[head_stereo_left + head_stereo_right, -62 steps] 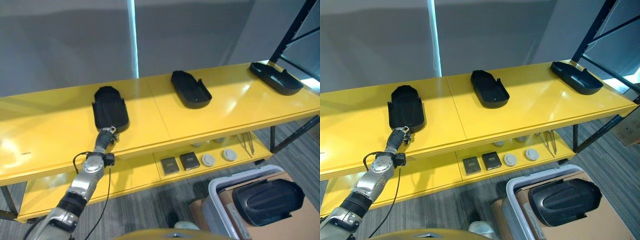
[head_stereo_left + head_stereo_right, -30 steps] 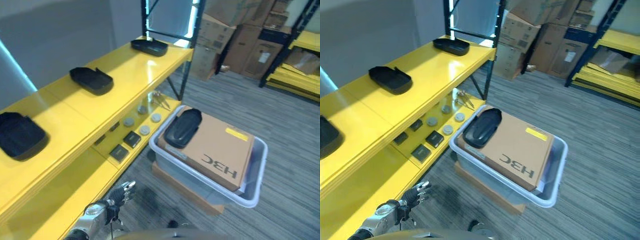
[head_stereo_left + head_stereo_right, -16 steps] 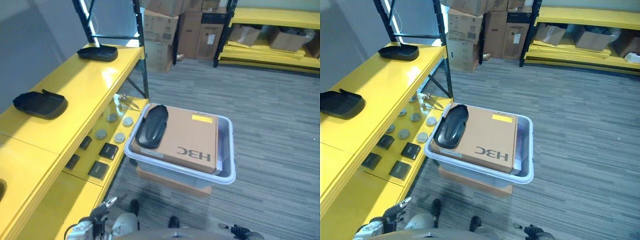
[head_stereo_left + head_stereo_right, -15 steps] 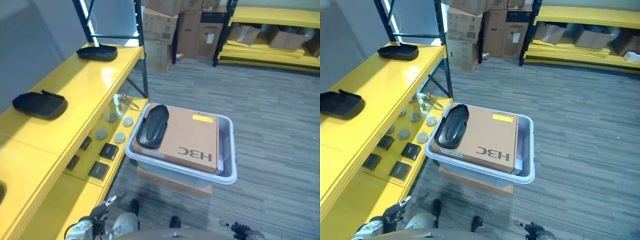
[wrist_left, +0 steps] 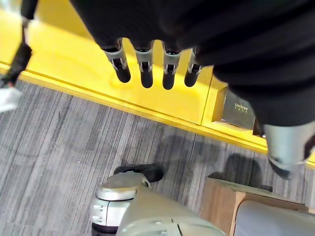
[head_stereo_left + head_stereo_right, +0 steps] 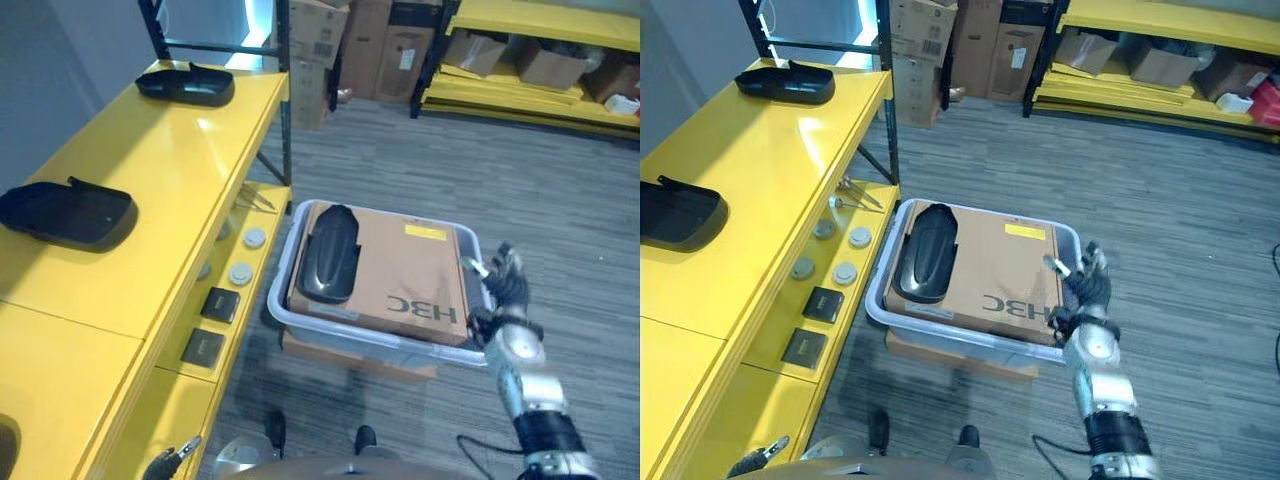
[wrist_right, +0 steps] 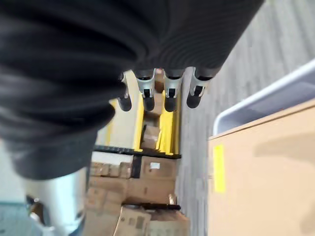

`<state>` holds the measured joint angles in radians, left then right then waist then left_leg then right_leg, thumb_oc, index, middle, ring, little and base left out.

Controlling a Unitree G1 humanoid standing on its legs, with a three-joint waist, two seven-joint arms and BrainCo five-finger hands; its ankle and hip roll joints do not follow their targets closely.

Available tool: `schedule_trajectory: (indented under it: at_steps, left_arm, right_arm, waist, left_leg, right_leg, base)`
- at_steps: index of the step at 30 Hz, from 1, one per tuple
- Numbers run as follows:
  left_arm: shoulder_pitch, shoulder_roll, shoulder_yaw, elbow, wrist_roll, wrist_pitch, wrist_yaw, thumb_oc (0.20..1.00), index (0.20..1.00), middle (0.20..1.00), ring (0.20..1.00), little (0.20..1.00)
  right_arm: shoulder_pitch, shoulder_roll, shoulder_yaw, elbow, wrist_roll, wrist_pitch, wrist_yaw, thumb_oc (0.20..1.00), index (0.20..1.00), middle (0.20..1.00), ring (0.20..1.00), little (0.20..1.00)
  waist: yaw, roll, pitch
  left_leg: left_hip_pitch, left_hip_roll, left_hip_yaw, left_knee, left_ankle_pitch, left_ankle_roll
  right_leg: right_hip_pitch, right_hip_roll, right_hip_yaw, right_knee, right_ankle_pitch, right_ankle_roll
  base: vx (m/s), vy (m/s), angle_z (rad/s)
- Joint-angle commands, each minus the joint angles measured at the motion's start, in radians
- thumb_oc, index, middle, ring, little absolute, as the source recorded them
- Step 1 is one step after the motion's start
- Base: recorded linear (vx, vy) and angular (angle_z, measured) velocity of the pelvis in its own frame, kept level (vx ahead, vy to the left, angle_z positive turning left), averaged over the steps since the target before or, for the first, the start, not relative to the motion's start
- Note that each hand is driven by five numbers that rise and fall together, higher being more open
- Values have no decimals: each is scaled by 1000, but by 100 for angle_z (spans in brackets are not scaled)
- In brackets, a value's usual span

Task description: Move parts from the plastic box to the shelf.

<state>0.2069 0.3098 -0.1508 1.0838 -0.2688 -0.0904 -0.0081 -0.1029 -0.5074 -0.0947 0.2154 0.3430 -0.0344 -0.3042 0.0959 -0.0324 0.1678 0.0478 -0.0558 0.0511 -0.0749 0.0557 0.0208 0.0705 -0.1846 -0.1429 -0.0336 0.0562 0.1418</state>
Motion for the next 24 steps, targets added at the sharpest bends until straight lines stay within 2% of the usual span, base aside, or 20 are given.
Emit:
schedule_trajectory:
  at_steps: [1, 3, 4, 9, 18, 24]
  left_arm:
    - [-12, -2, -19, 41, 43, -40, -13, 1000, 1000, 1000, 1000, 1000]
    - [-10, -2, -39, 51, 49, -49, -20, 1000, 1000, 1000, 1000, 1000]
    - [-9, 1, -60, 55, 62, -53, -21, 1000, 1000, 1000, 1000, 1000]
    - [-10, 24, -81, 67, 70, -61, -37, 1000, 1000, 1000, 1000, 1000]
    - [25, 47, -82, 59, 75, -53, -65, 1000, 1000, 1000, 1000, 1000]
    - [33, 56, -90, 53, 72, -66, -78, 1000, 1000, 1000, 1000, 1000]
  right_arm:
    - [-81, -86, 61, 59, -48, 64, 9, 1000, 1000, 1000, 1000, 1000]
    - [-128, -89, 95, 130, -50, 92, -6, 1000, 1000, 1000, 1000, 1000]
    - [-173, -92, 127, 226, -45, 101, -19, 1000, 1000, 1000, 1000, 1000]
    - [-266, -81, 201, 477, -26, 74, -57, 1000, 1000, 1000, 1000, 1000]
    - [-322, -82, 239, 582, -15, 107, -105, 1000, 1000, 1000, 1000, 1000]
    - [-338, -97, 274, 661, -83, 156, -112, 1000, 1000, 1000, 1000, 1000]
  waist:
    - [65, 33, -44]
    - [94, 33, -47]
    - [125, 34, -48]
    - [196, 45, -43]
    - [244, 55, -29]
    - [260, 42, -8]
  left_leg:
    - [-57, 59, -58, 97, -83, -11]
    - [-59, 59, -69, 91, -80, -12]
    - [-65, 58, -81, 88, -76, -15]
    - [-78, 46, -122, 88, -69, -18]
    - [-86, 29, -163, 100, -68, -14]
    - [-97, 23, -177, 113, -72, -11]
  right_leg:
    - [-69, -3, -51, 71, -23, 26]
    - [-62, -9, -75, 66, -23, 28]
    - [-57, -15, -99, 63, -21, 30]
    - [-43, -39, -158, 70, -19, 39]
    - [-30, -65, -204, 96, -22, 50]
    - [-34, -69, -213, 110, -23, 55]
  base:
    - [50, 54, 20]
    - [38, 61, 33]
    - [14, 71, 40]
    - [7, 95, 48]
    - [21, 77, 25]
    - [9, 26, 6]
